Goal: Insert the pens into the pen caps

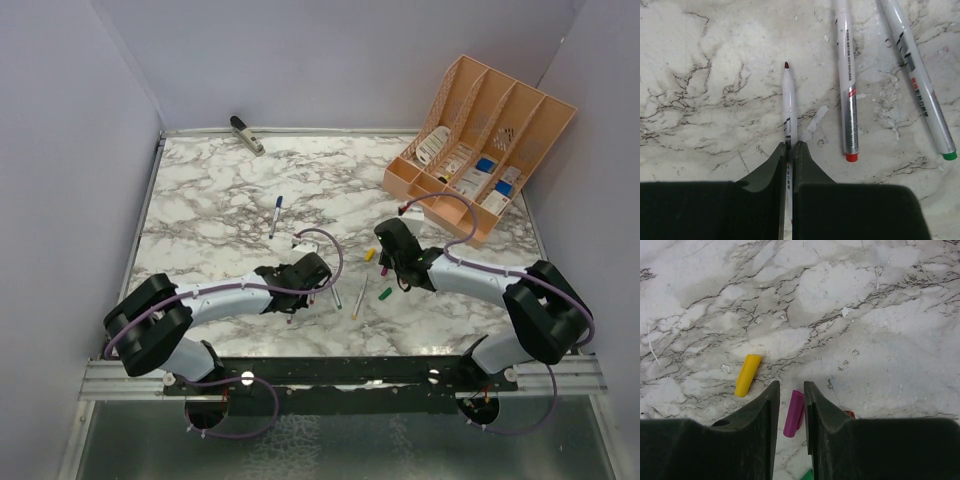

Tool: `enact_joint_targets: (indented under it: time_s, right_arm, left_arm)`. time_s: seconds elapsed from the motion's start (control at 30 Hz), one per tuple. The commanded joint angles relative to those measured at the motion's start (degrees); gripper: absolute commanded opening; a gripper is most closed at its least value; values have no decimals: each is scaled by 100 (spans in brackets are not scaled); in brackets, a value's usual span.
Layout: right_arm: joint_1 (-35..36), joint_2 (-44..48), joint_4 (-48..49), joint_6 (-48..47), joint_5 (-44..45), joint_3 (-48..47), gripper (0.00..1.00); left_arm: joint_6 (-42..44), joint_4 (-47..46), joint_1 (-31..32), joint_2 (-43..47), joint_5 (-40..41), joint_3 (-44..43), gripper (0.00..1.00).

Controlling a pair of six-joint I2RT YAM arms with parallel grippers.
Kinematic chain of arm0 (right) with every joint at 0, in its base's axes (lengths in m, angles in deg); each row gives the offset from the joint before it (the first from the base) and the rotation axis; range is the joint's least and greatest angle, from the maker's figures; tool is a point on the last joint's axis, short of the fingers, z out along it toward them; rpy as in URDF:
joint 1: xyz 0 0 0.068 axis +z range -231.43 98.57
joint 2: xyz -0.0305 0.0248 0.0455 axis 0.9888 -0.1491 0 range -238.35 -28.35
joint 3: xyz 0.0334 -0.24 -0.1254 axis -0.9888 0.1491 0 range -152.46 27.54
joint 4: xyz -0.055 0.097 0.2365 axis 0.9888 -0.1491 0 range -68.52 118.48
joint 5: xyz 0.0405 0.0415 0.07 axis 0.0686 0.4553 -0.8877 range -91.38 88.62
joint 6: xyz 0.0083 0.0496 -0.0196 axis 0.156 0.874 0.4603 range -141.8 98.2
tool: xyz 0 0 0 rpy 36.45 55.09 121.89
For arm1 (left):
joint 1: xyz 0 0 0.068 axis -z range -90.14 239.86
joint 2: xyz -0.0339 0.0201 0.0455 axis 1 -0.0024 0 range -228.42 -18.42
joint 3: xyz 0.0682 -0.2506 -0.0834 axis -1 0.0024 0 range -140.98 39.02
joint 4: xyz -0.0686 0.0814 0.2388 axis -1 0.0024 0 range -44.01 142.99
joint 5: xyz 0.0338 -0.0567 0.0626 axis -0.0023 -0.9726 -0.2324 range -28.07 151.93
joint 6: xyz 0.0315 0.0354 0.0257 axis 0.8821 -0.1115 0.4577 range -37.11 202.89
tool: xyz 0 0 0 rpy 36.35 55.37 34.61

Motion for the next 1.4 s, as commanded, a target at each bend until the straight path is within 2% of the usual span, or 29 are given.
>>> enact_joint_targets:
  time_s: [0.0, 0.33, 1.37]
  right_arm:
    - [11, 22, -143, -11, -101, -135, 26]
    - [20, -132, -391, 249, -420, -99, 34]
    - [176, -519, -938, 820, -381, -176, 33]
  left_arm:
    - [202, 362, 30, 243, 136, 36, 0]
    - [534, 130, 32, 370, 417, -179, 0]
    - [1224, -627, 32, 774, 422, -432, 0]
